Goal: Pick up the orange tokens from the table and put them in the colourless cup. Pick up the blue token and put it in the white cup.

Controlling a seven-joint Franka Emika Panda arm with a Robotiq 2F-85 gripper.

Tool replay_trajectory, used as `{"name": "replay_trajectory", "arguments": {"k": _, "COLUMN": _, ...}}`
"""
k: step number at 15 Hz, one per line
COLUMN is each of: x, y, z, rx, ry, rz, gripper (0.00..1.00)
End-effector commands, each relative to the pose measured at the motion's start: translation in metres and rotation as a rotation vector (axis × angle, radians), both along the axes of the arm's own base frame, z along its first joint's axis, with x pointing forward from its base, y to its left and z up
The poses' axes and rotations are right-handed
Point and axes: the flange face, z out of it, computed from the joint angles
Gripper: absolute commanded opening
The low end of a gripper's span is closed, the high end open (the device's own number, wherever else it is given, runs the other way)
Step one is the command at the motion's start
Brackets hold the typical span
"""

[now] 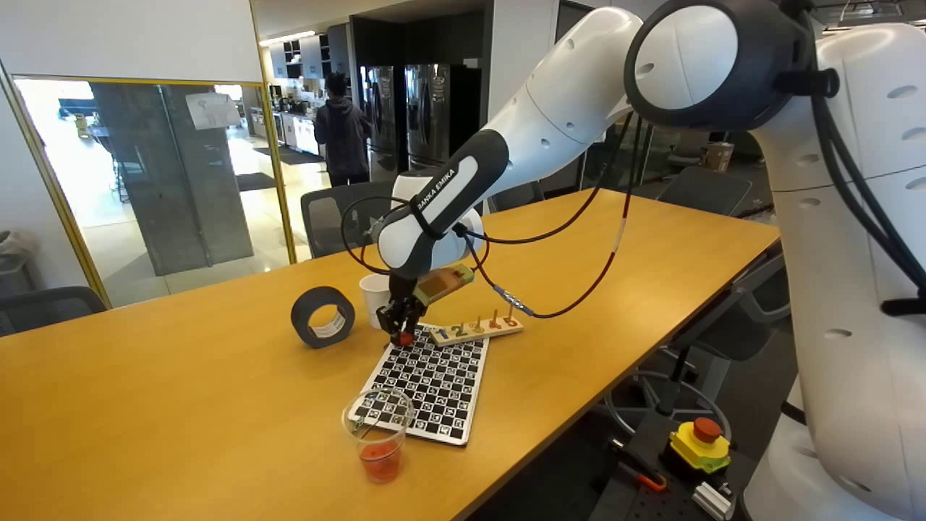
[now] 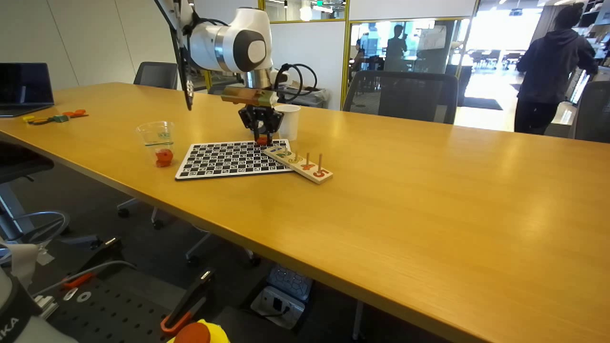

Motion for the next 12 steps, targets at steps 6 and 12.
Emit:
{"name": "replay_trajectory", "arguments": {"k": 6, "x": -0.058, "y": 0.061, "z": 0.079, "rx": 0.015, "ry": -0.082, "rz": 0.369, "gripper": 0.21}}
{"name": "replay_trajectory", "arguments": {"k": 12, "x": -0.124, "y": 0.134, "z": 0.098, "rx": -0.019, "ry": -0.071, "rz": 0.567, "gripper": 0.21}}
